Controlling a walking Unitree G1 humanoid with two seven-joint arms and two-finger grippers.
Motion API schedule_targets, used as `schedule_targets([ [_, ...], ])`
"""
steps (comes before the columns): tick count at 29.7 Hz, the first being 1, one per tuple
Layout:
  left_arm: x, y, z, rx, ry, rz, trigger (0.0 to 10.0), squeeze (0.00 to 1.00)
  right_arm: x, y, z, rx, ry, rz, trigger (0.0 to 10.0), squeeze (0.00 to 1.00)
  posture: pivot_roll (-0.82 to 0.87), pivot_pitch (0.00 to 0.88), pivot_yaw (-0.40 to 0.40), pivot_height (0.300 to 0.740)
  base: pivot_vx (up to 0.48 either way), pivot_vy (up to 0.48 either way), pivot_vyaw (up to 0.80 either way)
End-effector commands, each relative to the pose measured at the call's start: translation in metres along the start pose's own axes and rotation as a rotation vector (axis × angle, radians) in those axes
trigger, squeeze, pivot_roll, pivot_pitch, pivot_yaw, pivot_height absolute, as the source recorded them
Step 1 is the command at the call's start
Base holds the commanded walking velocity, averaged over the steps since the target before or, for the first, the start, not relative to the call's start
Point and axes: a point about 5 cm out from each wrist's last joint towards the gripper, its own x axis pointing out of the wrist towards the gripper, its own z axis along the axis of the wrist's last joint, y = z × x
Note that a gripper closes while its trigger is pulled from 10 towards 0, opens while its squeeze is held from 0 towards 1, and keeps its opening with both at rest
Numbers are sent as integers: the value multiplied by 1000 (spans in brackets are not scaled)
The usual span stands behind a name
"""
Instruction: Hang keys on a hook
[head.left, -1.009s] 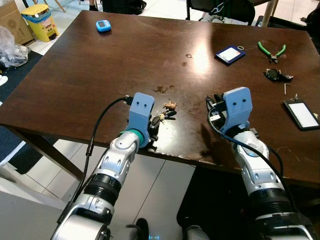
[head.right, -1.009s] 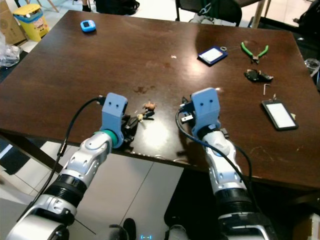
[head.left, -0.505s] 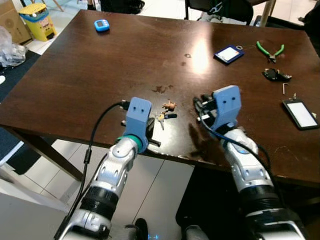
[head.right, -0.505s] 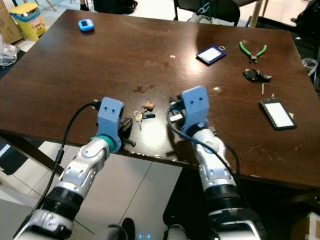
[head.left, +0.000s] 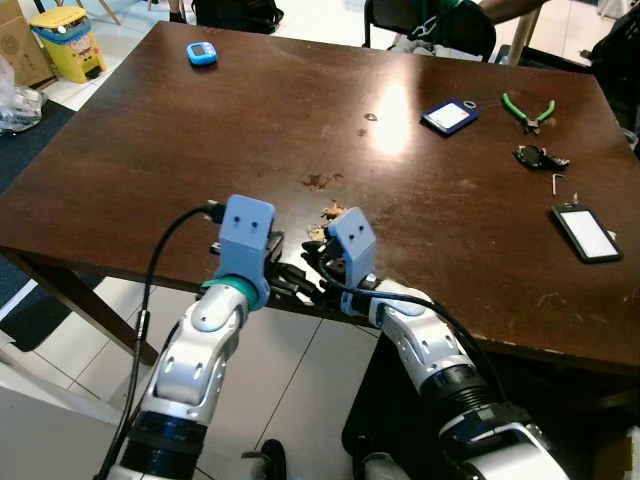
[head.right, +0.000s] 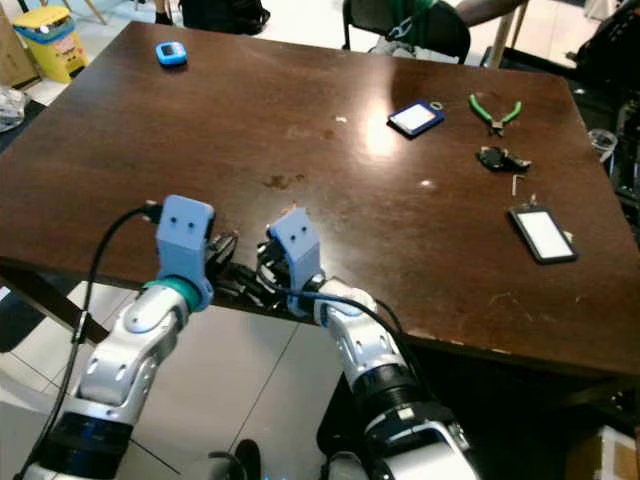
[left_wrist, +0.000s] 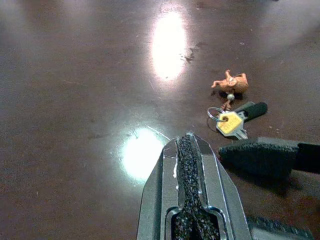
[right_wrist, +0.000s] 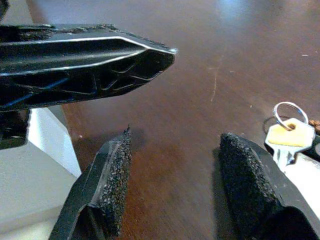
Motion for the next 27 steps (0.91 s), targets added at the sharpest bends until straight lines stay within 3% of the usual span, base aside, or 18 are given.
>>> schedule_targets([
  [1,-6,1,-5,-5,32,6,10000,0,-4,-7,-4,-31,27,-57,10000,0,-23,165,55,740,0,0,0],
  [3,-7,0,-6,-8,38,5,10000,0,-9,-19,-2,-68,29,-132,10000,0,-23,165,55,740,0,0,0],
  [6,-7,-1,-7,-8,40,4,10000,0,-11,-23,-1,-81,29,-159,10000,0,-23,165,55,740,0,0,0],
  [8,-1,-8,-4,-19,41,-8,10000,0,-26,-54,20,-154,-37,-319,10000,0,-52,158,69,740,0,0,0],
  [9,0,-9,-3,-20,41,-10,10000,0,-28,-59,26,-164,-65,-346,10000,0,-52,158,69,740,0,0,0],
  [12,0,-10,-2,-20,42,-11,10000,0,-29,-63,35,-167,-101,-363,10000,0,-50,155,70,740,0,0,0],
  [22,-2,-10,-2,-16,53,-11,10000,0,-26,-64,48,-150,-147,-352,10000,0,-41,151,72,740,0,0,0],
  [27,-6,-8,-3,-3,70,-5,10000,0,-2,-40,38,-120,-84,-239,10000,0,-29,154,69,740,0,0,0],
])
